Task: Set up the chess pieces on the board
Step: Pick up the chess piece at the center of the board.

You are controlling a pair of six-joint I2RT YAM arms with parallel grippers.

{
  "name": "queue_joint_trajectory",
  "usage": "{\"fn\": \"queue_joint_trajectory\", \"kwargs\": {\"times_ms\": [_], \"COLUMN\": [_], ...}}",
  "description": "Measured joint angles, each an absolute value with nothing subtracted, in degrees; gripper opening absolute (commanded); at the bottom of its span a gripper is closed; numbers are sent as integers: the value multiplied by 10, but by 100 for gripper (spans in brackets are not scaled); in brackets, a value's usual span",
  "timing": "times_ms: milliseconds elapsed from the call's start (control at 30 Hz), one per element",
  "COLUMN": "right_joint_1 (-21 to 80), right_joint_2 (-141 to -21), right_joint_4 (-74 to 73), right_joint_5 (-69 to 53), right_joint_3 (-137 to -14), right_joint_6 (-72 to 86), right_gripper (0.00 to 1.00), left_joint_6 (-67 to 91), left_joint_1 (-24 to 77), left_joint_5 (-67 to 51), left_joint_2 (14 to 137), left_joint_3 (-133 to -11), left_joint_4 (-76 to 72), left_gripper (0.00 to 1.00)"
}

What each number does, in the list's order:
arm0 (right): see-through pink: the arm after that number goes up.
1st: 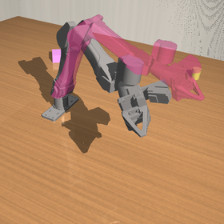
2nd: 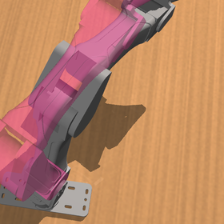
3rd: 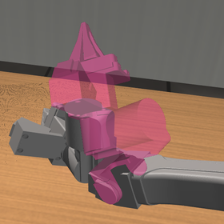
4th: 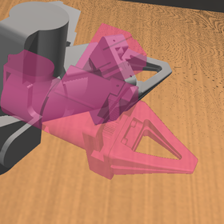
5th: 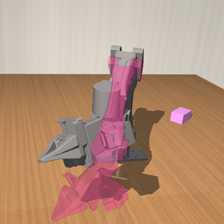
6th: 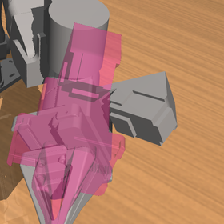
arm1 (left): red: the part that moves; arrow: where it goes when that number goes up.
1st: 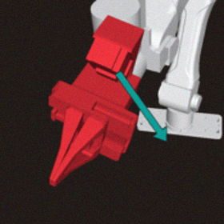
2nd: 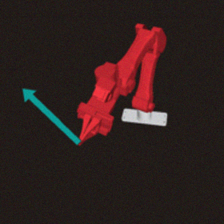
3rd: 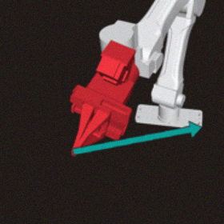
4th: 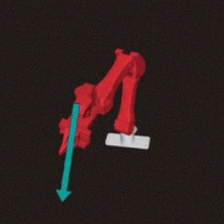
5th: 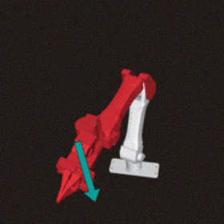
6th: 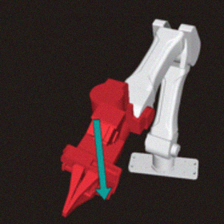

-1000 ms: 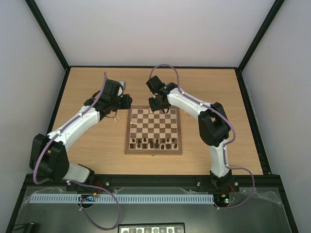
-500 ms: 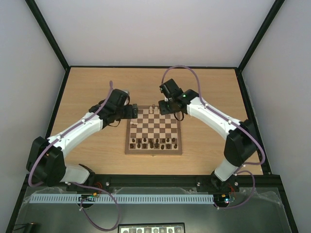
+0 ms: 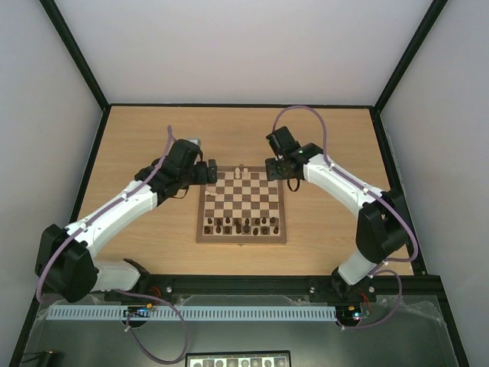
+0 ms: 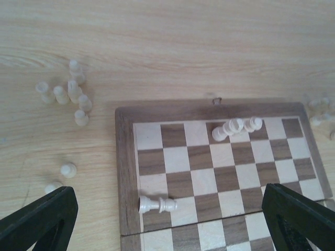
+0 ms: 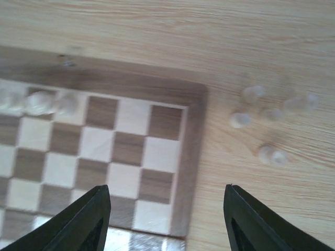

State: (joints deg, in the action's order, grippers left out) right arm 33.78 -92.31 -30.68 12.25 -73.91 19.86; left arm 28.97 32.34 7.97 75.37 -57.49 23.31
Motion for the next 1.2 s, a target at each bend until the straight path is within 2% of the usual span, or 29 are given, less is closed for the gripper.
{"fn": "queue_joint_trajectory", "kwargs": {"times_ms": [167, 667, 1033, 1200], "right_joint_1": [294, 256, 236, 232], "right_joint_2": [-953, -1055, -1086, -1091], "right_joint_4": [-297, -283, -275, -271], "right_joint_5": [134, 146, 147, 147], "right_joint_3": [-728, -739, -767, -767], "right_joint_6": [203, 208, 208, 208], "right_gripper": [47, 46, 39, 41], "left_joint_6": [288, 286, 286, 286], "left_joint_1": [296, 250, 250, 250], "left_joint_5": [69, 4, -3, -3], "left_joint_2": [748, 749, 755, 755], "left_joint_3": [-575, -554, -551, -550], "left_joint_4": [206, 125, 114, 110], "left_gripper": [100, 99, 99, 99]}}
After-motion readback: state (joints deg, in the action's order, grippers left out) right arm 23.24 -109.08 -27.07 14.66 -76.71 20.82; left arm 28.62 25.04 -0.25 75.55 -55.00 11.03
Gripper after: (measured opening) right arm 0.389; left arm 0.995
